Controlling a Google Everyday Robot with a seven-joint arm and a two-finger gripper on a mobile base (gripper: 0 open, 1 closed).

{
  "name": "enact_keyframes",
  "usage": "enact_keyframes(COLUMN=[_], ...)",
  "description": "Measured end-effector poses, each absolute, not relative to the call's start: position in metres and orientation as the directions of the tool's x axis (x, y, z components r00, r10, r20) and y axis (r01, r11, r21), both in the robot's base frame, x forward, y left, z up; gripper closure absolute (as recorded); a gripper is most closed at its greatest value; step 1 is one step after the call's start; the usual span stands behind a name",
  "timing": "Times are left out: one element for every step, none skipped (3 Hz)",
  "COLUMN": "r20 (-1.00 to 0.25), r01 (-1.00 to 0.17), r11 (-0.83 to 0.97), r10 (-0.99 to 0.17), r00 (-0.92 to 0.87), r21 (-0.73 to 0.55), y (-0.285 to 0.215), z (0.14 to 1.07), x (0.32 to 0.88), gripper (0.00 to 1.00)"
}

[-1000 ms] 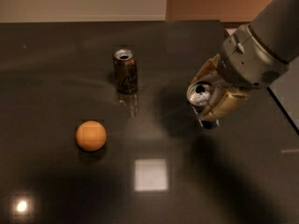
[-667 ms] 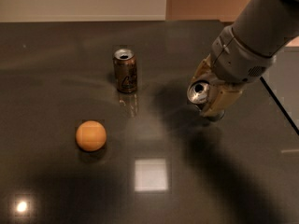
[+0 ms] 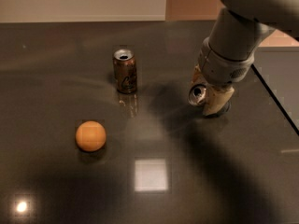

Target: Knock redbull can over

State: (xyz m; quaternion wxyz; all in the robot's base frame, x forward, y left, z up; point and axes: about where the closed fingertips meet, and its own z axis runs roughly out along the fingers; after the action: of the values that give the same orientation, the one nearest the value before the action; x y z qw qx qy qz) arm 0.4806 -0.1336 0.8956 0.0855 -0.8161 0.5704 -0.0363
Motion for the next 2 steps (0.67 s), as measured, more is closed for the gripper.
enact_keyframes(r20=[0.048, 0.103], r01=[-0.909, -0.896], r11=[-0.384, -0.42], r10=[-0.923, -0.907], r00=[0.381, 0.408], r21=[-0.165, -0.145], y=[-0.136, -0.138], z=[0.884, 0.874], x=[0.486, 0.487], gripper=[0.59, 0.36])
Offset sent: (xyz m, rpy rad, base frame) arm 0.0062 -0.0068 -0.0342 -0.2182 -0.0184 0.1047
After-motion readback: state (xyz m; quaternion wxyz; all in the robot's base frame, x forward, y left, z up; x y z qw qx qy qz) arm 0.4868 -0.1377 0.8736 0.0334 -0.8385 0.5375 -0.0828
